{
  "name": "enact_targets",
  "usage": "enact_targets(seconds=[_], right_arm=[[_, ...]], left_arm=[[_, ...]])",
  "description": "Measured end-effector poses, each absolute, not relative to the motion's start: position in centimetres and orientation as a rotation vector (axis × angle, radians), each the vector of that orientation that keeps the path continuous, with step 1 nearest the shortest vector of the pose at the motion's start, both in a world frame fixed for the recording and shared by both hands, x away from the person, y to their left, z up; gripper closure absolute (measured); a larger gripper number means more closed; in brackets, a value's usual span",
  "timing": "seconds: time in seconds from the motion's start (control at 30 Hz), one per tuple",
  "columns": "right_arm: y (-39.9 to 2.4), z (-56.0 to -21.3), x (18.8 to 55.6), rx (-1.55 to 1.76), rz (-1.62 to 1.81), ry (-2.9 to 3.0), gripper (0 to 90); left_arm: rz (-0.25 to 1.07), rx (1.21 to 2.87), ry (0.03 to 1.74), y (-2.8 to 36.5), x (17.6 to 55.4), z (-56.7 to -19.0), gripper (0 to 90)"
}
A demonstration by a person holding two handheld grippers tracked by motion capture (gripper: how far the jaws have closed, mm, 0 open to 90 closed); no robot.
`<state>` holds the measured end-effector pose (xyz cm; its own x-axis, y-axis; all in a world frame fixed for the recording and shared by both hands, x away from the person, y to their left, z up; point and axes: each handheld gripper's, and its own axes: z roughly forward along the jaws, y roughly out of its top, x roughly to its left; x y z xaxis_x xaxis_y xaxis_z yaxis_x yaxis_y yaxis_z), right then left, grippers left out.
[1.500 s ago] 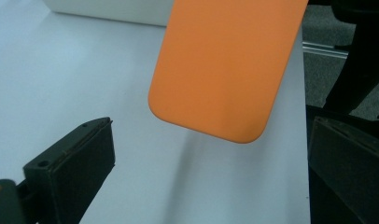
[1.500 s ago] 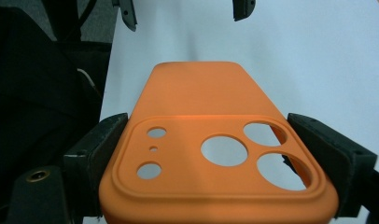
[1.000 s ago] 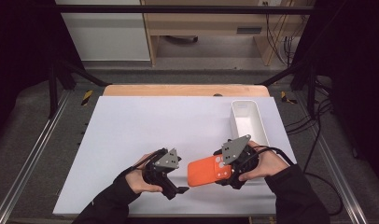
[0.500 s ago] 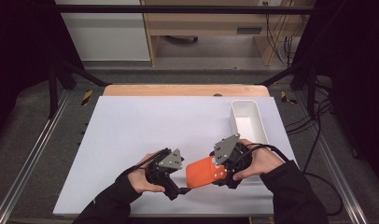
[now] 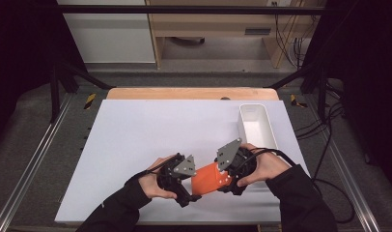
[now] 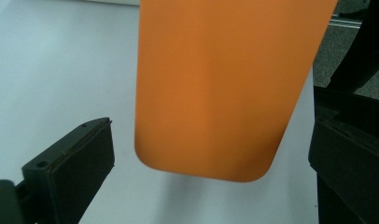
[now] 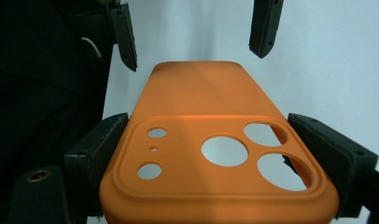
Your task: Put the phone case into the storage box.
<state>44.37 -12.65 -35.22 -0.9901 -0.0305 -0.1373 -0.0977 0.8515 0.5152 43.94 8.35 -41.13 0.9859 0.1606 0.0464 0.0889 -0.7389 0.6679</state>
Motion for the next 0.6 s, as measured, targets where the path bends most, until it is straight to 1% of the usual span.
enact_targets(seconds=[0.27,0.6], right_arm=[[-12.2,-35.6,44.5,-0.100,0.797,2.920,16.1],[-11.7,-35.5,44.5,-0.107,0.787,2.921,16.1]], left_arm=[[0.127,2.458,0.163,7.5,44.2,-41.4,0.0],[0.143,2.478,0.156,6.7,44.3,-41.3,0.0]])
